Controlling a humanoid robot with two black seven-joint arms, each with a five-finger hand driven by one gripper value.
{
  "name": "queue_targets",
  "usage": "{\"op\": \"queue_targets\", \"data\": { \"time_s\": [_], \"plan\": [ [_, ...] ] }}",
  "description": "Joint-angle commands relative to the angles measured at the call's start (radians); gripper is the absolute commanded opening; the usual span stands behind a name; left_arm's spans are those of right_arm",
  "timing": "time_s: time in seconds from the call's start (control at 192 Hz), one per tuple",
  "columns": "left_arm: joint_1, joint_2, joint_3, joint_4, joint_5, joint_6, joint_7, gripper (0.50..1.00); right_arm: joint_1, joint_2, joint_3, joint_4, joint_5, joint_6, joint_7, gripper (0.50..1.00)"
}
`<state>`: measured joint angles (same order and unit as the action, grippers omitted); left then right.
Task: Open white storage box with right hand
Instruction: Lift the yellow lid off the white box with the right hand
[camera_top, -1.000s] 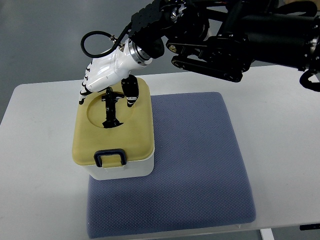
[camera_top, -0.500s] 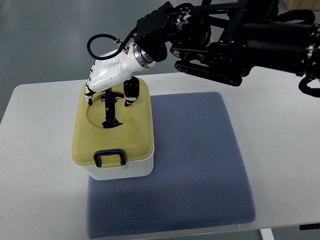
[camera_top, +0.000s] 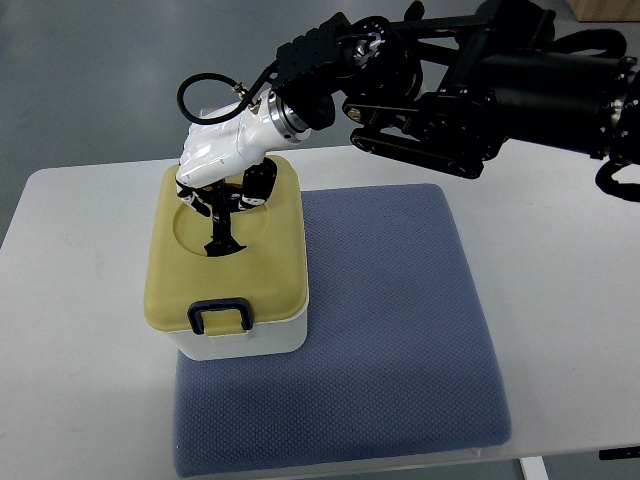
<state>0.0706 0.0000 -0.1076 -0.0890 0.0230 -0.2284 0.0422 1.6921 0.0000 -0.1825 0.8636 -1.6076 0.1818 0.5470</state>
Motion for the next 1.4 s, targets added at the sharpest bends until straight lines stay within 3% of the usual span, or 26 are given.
{"op": "queue_targets", "data": {
  "time_s": [0.0,0.589,0.755,1.125,1.396],
  "plan": [
    [0.0,0.0,0.0,0.0,0.0,0.0,-0.001,1.0,-0.002,0.0,0.002,0.0,0.001,-0.001,0.001,0.5],
    [0.0,0.0,0.0,0.0,0.0,0.001,0.001,1.0,0.043,-0.003,0.097,0.006,0.02,-0.039,0.011,0.5],
    [0.0,0.0,0.0,0.0,0.0,0.0,0.001,1.0,0.075,-0.098,0.117,0.022,0.023,-0.038,0.033,0.5],
    [0.0,0.0,0.0,0.0,0.0,0.0,0.001,1.0,0.04,-0.44,0.109,0.114,0.023,-0.047,0.064,0.5],
    [0.0,0.0,0.0,0.0,0.0,0.001,0.001,1.0,-0.055,-0.618,0.06,0.117,0.011,-0.13,0.064,0.5]
  ]
}}
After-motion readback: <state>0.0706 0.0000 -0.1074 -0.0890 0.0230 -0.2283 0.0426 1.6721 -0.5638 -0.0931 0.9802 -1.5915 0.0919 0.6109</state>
